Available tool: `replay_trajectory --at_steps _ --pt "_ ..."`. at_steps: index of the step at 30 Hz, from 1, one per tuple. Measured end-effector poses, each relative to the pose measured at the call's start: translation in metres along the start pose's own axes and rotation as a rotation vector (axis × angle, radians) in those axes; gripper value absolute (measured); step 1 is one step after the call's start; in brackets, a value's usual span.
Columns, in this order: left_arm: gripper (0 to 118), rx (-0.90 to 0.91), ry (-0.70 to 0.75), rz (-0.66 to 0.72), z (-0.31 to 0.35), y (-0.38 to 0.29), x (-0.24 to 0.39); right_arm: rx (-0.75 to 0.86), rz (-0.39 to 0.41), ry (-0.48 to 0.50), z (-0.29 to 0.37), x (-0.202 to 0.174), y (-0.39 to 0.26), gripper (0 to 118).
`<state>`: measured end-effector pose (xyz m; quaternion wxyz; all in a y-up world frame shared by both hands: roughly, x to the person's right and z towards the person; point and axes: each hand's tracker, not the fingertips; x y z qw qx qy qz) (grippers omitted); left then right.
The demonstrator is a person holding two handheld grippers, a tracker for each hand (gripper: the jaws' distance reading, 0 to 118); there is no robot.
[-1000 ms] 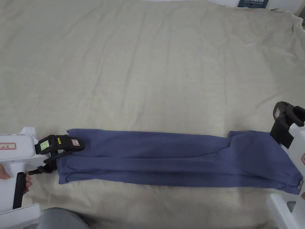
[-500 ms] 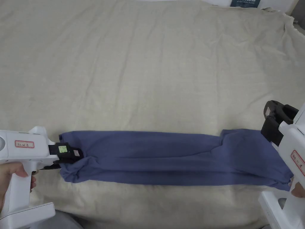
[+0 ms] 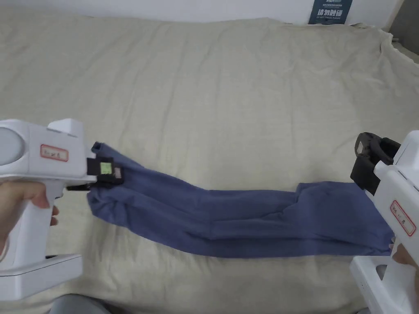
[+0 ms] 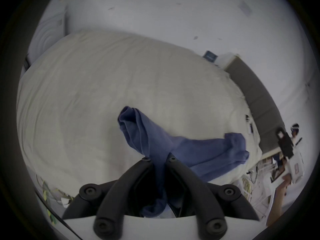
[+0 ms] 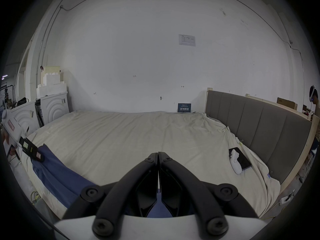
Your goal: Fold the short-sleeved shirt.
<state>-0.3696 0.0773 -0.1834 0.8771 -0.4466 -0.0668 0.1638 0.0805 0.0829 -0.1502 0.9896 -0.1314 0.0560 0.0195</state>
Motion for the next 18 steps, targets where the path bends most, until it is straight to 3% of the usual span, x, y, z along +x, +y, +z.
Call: replay_trajectory --at_steps 5,11,18 --pt "6 -0.005 -0.077 -0.118 -0.019 0.004 0.07 0.025 -0.015 -0.017 0.01 0.012 0.002 0" --pt "6 -0.118 -0.094 -0.212 -0.086 -0.014 0.132 0.031 -0.024 -0.064 0.024 0.03 0.001 0" --pt "7 -0.251 -0.045 -0.182 -0.177 -0.047 0.174 0.024 -0.04 -0.113 0.034 0.048 -0.004 0"
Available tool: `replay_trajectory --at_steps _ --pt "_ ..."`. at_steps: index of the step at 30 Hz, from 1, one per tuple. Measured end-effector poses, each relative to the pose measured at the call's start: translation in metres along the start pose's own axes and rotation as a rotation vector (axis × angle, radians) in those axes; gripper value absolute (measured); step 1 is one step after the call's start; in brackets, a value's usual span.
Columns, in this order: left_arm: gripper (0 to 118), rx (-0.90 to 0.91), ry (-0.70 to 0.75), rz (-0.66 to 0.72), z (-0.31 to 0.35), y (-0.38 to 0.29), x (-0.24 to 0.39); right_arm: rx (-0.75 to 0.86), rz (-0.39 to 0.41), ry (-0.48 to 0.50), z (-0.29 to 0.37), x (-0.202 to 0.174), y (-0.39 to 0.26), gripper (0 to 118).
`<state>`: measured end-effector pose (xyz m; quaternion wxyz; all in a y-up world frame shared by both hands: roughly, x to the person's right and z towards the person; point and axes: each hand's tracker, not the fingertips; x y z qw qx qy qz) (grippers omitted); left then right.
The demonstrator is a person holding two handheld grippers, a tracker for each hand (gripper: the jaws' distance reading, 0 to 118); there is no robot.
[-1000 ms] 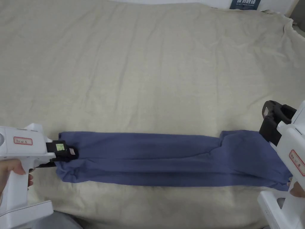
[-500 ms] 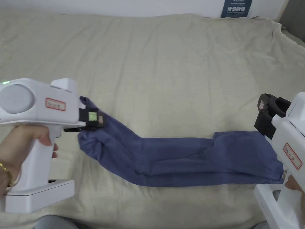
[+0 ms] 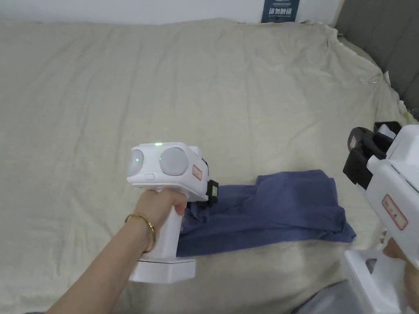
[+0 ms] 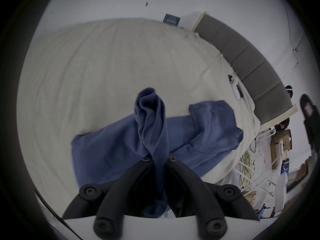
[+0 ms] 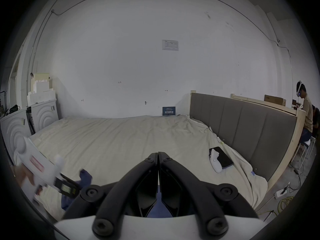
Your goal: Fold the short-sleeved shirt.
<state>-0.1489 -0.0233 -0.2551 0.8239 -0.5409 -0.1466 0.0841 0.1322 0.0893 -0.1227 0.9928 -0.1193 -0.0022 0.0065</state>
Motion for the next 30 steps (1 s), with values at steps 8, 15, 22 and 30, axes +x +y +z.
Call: replay_trajectory --at_steps 8,15,22,30 --pt "89 -0.054 -0.055 0.035 -0.063 -0.002 0.026 -0.031 0.0 -0.022 -0.001 0.013 -0.01 0" --pt "91 0.061 -0.179 0.007 -0.002 0.033 0.031 -0.05 0.001 -0.013 -0.005 0.021 -0.011 0" --pt "14 0.374 0.099 -0.041 0.053 0.029 -0.016 -0.03 -0.018 -0.009 -0.005 0.021 -0.008 0" --pt "0 0.226 0.172 -0.15 -0.015 -0.043 -0.001 -0.034 -0.044 0.005 -0.002 0.012 -0.009 0"
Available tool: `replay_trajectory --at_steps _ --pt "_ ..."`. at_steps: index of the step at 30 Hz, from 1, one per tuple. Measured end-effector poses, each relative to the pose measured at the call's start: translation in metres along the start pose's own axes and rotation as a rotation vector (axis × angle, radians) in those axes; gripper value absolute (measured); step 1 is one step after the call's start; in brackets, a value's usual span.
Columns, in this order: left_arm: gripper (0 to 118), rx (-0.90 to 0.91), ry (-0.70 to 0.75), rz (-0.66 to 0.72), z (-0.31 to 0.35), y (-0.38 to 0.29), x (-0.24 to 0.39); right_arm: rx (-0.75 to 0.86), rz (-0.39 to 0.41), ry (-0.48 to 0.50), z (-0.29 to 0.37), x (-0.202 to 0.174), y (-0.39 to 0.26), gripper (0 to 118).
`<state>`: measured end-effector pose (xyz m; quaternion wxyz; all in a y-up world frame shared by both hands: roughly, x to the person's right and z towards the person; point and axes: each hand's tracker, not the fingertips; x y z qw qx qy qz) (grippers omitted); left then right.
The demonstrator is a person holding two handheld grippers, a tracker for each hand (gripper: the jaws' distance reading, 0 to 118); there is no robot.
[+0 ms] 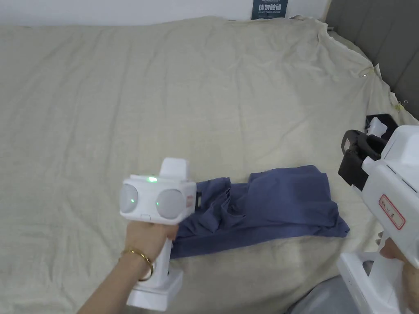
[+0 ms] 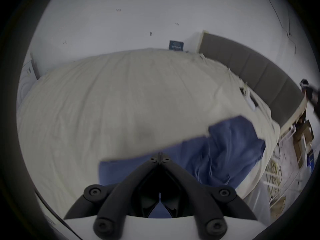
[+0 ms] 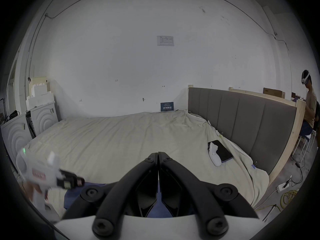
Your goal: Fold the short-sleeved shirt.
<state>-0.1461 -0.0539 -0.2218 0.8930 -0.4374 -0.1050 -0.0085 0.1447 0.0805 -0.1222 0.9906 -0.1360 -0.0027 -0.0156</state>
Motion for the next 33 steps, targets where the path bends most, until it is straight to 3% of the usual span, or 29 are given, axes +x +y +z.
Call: replay_trajectory --at_steps 3,7,11,18,20,26,32,33 --pt "0 -0.075 -0.076 -0.003 -0.017 -0.024 0.022 -0.007 0.001 0.006 0.004 0.001 -0.001 0" --pt "0 -0.007 -0.04 -0.124 -0.019 -0.028 0.054 -0.021 0.005 -0.005 0.009 0.006 -0.005 0" --pt "0 -0.019 -0.097 -0.092 -0.021 -0.022 0.077 -0.032 -0.004 -0.021 0.011 0.013 -0.01 0" --pt "0 -0.031 -0.109 -0.157 -0.031 -0.016 0.111 -0.037 -0.015 -0.041 0.01 0.024 -0.012 0" --pt "0 -0.068 -0.24 -0.08 -0.027 -0.004 0.11 -0.032 -0.017 -0.043 0.01 0.024 -0.01 0" --pt "0 0.069 -0.479 0.147 0.023 0.054 0.065 -0.01 -0.002 -0.031 0.01 0.019 0.0 0" --pt "0 0.116 -0.548 0.258 0.065 0.09 -0.032 0.006 -0.005 -0.009 0.01 0.009 0.006 0" --pt "6 0.109 -0.546 0.26 0.067 0.091 -0.047 0.006 -0.004 -0.006 0.009 0.007 0.006 0"
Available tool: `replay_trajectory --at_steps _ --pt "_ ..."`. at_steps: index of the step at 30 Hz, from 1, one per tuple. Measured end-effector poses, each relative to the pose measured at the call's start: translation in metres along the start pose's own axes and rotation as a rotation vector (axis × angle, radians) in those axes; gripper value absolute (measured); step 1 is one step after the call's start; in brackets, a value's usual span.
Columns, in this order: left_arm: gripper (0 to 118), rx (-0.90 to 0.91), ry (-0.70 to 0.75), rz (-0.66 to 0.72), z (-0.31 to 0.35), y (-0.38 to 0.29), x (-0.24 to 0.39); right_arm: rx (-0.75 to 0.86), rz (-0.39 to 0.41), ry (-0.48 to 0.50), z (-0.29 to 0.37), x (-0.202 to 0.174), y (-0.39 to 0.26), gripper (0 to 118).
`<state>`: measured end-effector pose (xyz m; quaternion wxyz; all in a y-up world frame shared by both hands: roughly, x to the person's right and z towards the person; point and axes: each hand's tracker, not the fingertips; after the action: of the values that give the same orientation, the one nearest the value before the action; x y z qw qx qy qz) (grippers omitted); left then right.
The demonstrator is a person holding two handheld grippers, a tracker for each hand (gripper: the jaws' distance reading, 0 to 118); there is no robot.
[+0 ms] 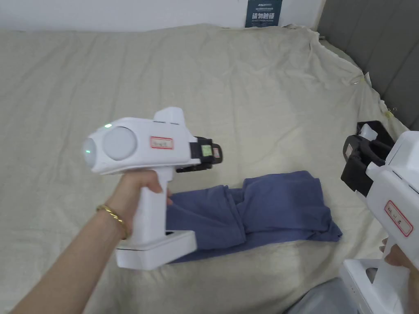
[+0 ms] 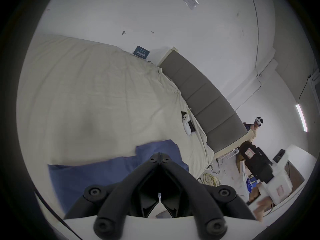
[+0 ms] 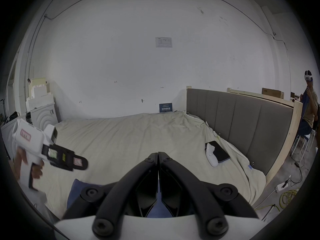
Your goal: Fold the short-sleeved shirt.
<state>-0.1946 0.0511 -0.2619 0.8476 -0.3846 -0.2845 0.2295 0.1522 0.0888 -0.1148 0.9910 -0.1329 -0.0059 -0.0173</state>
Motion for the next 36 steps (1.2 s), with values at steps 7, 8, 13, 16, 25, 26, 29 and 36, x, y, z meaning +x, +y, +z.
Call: replay_trajectory --at_steps 7,8,13,16,25,26,29,36 --pt "117 -0.089 -0.014 0.125 0.051 -0.014 -0.086 -0.008 0.01 0.044 -0.004 -0.021 -0.002 0" --pt "117 -0.1 -0.027 0.145 0.057 -0.02 -0.096 -0.007 0.016 0.05 -0.005 -0.025 -0.002 0" --pt "117 -0.159 -0.007 0.237 0.069 -0.053 -0.144 -0.016 0.022 0.066 -0.009 -0.032 0.0 0" --pt "117 -0.162 0.052 0.279 0.067 -0.075 -0.165 -0.017 0.021 0.069 -0.01 -0.035 0.0 0" --pt "116 -0.204 -0.011 0.357 0.035 -0.099 -0.179 -0.053 0.036 0.049 -0.016 -0.03 -0.007 0" --pt "116 -0.199 -0.025 0.378 0.032 -0.095 -0.179 -0.058 0.032 0.045 -0.017 -0.029 -0.009 0" --pt "116 -0.214 -0.048 0.394 0.019 -0.09 -0.175 -0.071 0.036 0.032 -0.018 -0.026 -0.011 0" --pt "115 -0.244 -0.088 0.372 -0.005 -0.082 -0.165 -0.094 0.035 0.02 -0.024 -0.024 -0.015 0"
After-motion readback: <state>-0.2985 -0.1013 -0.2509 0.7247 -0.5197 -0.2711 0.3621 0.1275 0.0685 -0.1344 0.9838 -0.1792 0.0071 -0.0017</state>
